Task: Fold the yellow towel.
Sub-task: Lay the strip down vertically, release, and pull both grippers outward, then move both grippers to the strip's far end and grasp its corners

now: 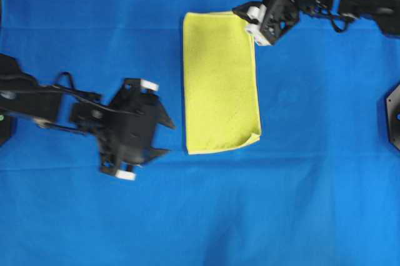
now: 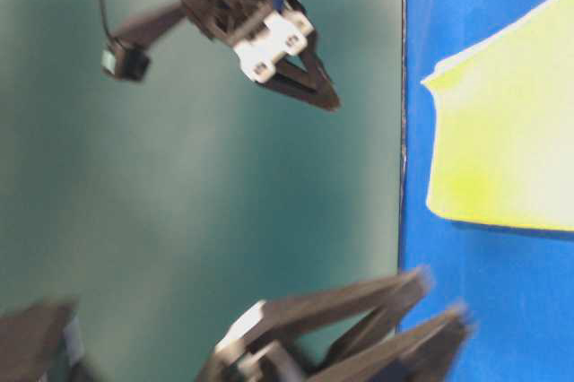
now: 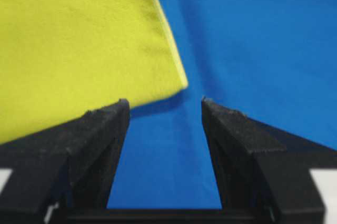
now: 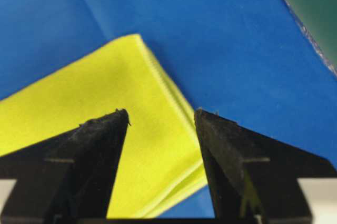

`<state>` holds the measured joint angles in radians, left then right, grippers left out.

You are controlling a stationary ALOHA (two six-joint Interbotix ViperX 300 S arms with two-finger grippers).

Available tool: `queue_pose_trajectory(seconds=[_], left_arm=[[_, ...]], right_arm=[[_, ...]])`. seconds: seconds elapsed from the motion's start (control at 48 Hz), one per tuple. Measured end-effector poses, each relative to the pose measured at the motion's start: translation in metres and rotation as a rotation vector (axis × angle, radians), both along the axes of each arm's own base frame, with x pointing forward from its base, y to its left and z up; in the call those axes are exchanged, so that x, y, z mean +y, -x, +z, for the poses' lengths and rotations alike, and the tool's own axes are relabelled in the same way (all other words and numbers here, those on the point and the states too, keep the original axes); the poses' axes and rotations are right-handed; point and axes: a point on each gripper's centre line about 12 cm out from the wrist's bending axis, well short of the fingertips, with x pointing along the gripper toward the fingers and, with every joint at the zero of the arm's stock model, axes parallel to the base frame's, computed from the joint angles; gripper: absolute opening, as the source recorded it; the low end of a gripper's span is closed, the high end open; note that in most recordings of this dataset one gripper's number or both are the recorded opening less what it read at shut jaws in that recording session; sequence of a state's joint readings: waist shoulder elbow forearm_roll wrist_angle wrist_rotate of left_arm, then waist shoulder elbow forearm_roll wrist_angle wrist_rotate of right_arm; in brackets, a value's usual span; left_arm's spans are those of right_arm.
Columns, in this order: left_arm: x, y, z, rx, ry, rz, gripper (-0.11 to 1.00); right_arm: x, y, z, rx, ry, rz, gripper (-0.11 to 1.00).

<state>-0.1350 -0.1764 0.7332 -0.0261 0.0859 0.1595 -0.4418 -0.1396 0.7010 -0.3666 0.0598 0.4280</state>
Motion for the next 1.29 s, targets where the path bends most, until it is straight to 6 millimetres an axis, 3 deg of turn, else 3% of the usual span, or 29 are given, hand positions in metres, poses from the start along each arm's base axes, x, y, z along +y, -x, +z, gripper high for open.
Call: queue_pose_trajectory(seconds=[0.188, 0.375, 0.521, 0.667, 1.084, 1.293], left_arm=[[0.006, 0.028, 0.029, -0.146, 0.018, 0.008, 0.54], [0.023, 0.057, 0.044, -0.312, 0.054, 0.065, 0.54], [0.037, 0.080, 0.041, -0.381, 0.066, 0.115, 0.54], [0.047, 0.094, 0.026, -0.391, 0.090, 0.168, 0.54], [0.057, 0.097, 0.022, -0.403, 0.137, 0.229, 0.54], [0.085, 0.082, 0.017, -0.391, 0.120, 0.335, 0.54]], right_arm=[[0.034, 0.026, 0.018, -0.092, 0.002, 0.052, 0.58], [0.055, 0.064, 0.031, -0.199, 0.022, 0.070, 0.58], [0.067, 0.091, 0.033, -0.262, 0.042, 0.081, 0.58], [0.075, 0.107, 0.021, -0.283, 0.032, 0.087, 0.58], [0.076, 0.110, 0.016, -0.281, 0.017, 0.079, 0.58], [0.059, 0.097, 0.016, -0.219, 0.006, 0.026, 0.58]])
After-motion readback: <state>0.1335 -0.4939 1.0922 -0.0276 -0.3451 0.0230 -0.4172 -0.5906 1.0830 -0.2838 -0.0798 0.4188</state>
